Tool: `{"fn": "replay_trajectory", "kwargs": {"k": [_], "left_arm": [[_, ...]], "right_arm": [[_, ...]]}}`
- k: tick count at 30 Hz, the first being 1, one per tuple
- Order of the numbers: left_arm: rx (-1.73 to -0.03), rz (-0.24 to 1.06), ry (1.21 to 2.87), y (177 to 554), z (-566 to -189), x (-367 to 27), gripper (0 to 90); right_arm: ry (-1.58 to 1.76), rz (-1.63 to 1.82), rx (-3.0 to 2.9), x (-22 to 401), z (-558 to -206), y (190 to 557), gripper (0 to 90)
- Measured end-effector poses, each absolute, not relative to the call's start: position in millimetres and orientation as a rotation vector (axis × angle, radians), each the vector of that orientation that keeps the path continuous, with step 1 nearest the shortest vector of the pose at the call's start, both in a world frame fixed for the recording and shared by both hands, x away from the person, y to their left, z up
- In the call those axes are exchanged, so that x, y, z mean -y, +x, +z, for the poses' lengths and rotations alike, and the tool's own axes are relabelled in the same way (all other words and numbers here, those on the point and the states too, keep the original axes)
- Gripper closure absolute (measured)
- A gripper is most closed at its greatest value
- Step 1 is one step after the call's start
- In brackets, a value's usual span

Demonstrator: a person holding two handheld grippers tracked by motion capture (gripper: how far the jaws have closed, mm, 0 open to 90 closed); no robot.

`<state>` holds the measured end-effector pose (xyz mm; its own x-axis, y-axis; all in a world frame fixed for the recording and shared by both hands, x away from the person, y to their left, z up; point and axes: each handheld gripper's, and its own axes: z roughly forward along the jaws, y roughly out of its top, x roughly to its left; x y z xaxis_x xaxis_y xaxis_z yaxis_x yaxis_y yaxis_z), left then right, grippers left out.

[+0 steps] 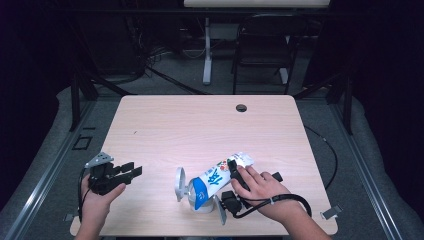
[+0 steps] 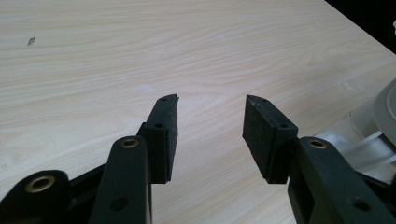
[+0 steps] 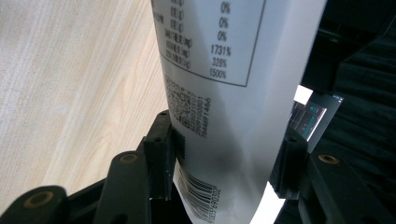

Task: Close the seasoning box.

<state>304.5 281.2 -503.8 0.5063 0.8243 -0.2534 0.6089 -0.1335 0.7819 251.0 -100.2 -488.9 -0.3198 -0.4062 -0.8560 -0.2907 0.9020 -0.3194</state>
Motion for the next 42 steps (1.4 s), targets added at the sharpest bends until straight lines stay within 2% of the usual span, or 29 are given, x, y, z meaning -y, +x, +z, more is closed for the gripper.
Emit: {"fn": "replay_trajectory", "kwargs": {"k": [19,23,27,42], "left_arm": [[-1.194,0.299,1.839,305.0,-504.5,-282.0,55.4],[-1.194,0.299,1.839,305.1,-504.8,-282.1,55.4],[-1.195,0.3,1.84,305.3,-504.9,-282.3,55.4],[-1.204,0.299,1.836,305.4,-505.6,-283.5,55.4]], "right_arm": [[-0.526,-0.141,-1.912,99.6,-488.3,249.0,56.9],[-0.535,-0.144,-1.908,99.4,-490.1,248.1,61.8],[-0.523,-0.108,-1.942,99.1,-495.1,247.6,71.2],[-0.503,-0.177,-1.915,95.2,-494.0,243.6,73.4]]}}
